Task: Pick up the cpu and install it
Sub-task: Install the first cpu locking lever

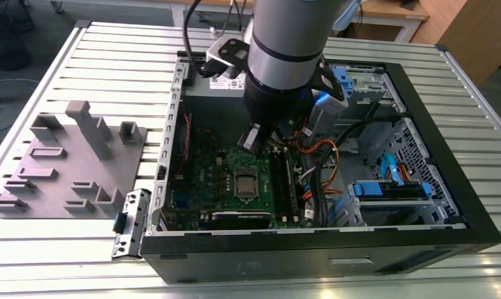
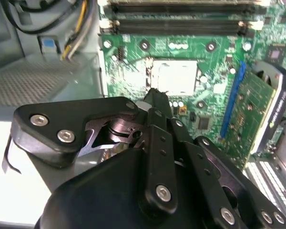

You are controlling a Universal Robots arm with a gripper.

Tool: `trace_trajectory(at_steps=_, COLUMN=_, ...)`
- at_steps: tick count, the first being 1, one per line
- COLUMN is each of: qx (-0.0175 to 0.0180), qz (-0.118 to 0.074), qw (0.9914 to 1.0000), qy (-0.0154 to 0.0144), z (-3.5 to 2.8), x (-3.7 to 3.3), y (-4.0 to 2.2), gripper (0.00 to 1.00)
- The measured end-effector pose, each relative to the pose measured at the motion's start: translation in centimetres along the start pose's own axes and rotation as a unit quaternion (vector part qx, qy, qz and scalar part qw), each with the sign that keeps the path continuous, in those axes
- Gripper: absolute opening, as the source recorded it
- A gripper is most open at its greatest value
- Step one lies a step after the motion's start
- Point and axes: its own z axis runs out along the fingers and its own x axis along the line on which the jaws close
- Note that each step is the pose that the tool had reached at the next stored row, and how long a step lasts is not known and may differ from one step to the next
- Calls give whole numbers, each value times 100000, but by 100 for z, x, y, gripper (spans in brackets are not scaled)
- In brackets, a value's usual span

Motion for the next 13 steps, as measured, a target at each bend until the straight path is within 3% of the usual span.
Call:
trace_trajectory(at_steps=8, qx=0, qz=-1, qw=100000, qy=3, z=46, x=-234, y=-32, gripper=11)
trace_trajectory(at_steps=13, qx=1, qz=6, qw=100000, qy=3, z=107, x=-386, y=-44, gripper=11)
